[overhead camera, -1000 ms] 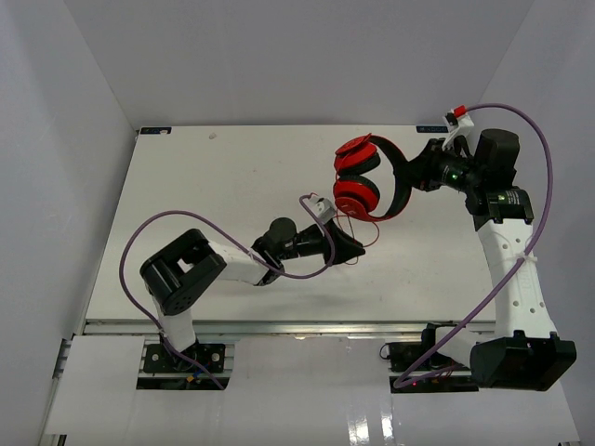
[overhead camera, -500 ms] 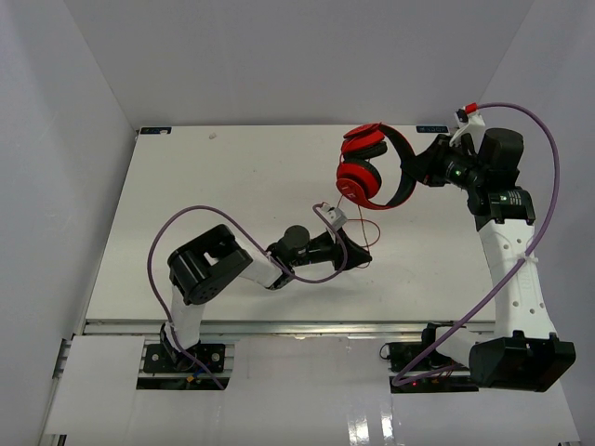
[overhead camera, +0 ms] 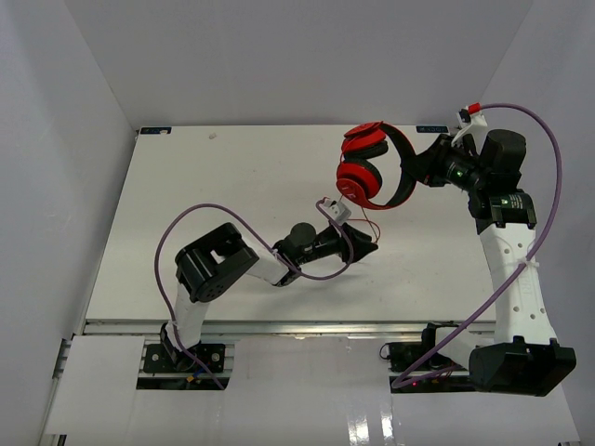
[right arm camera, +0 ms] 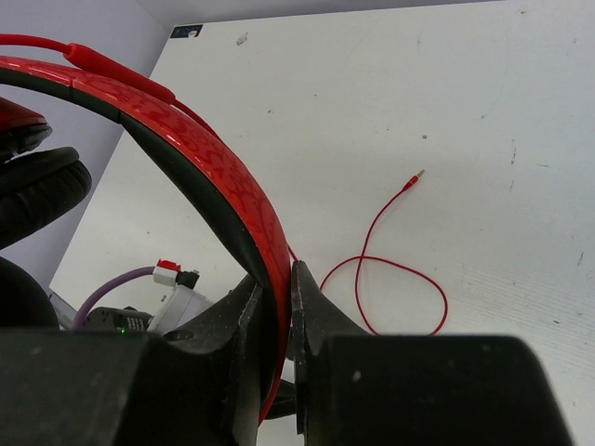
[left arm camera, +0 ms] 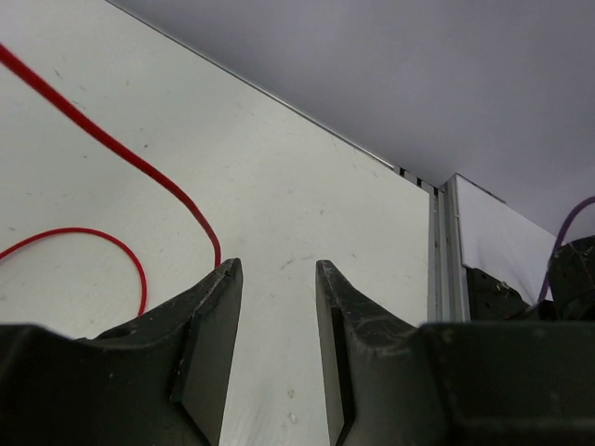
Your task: Wrap the headphones
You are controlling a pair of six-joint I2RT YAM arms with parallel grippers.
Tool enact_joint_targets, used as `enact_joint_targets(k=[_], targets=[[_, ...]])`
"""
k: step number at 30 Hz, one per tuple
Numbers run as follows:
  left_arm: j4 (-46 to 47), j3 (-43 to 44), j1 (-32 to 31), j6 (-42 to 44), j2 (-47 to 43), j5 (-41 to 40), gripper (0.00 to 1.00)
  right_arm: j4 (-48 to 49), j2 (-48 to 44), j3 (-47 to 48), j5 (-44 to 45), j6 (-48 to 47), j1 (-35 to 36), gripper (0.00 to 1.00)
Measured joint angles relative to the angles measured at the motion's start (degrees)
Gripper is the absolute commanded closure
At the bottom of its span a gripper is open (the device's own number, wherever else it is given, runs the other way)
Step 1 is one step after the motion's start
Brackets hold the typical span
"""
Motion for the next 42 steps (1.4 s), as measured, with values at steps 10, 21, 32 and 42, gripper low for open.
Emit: enact_joint_targets(k=[10,21,32,42], targets=[[-2.2,3.3,0.0,4.4,1.5,-10.1,0.38,0.3,-0.5,0.0,-0.5,0.2,0.0,0.92],[-2.9,6.8,0.0,5.3,4.3,-9.2,0.29,1.2,-0.6,-0.1,-1.1,0.7,0.0,0.92],[-5.2,12.3,-0.7,3.9,8.5,-7.7,0.52,1.6,-1.0,-0.9,-1.5,1.6,0.0,0.92],[-3.2,12.7,-1.5,2.3,10.2,-6.8,1.0,1.6,-1.0,-0.9,-1.4,1.7,-0.6,0.92]])
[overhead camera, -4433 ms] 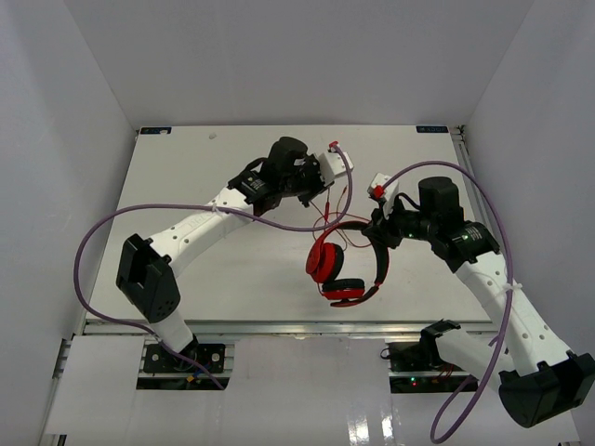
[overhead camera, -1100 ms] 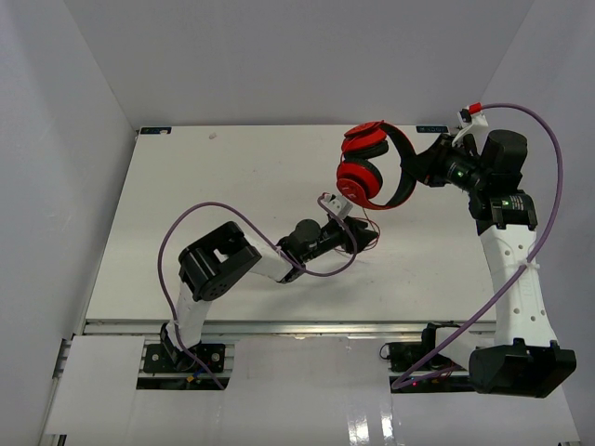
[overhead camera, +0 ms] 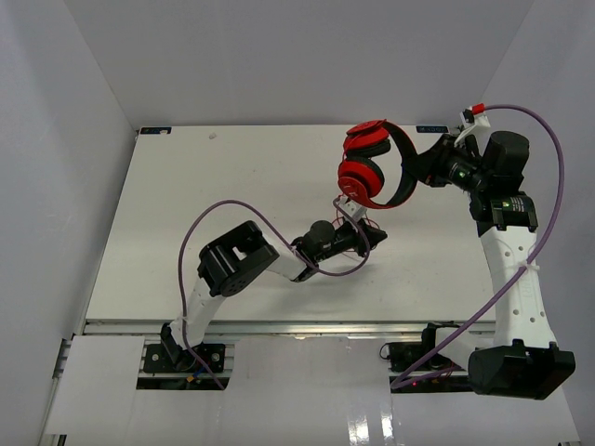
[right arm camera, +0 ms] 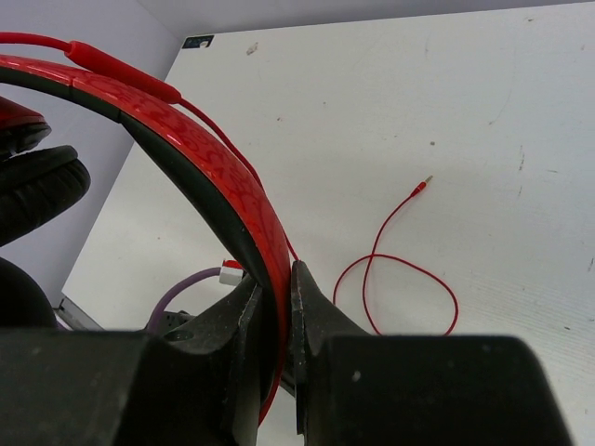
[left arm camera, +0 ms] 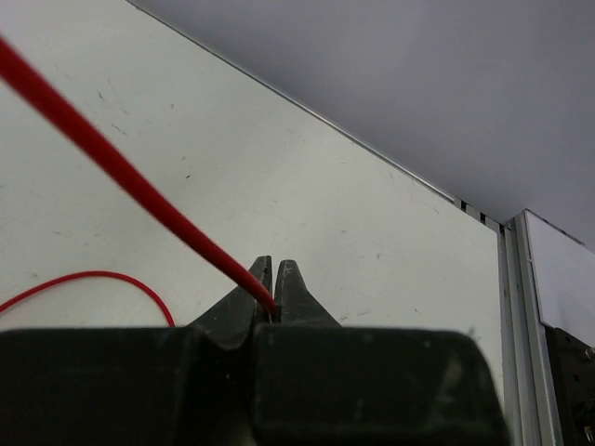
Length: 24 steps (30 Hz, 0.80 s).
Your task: Wrap the headphones
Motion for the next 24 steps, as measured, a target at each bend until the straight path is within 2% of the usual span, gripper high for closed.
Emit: enact_joint_targets(k=[3,7,15,24], targets=[[1.6,-2.5,-0.3,-0.1,-0.3,0.7,1.0,0.0,0.0,0.0,0.6,0.0,-0.3,0.92],[1.3,-10.1,-1.7,0.3,-3.5,1.5,1.0,-0.1,0.2,0.0,2.9,0.0,-0.5,0.92],[-1.3,-19.7,-8.8,2.7,-16.3,1.8,1.0,-0.7,1.1,-1.0,11.4,-0.2,-0.5,0.92],[-15.9,-19.7,-14.5,5.6,-26.3,1.8,1.0,1.5,0.3,-8.7,20.4,-4.0,1.3,0.92]])
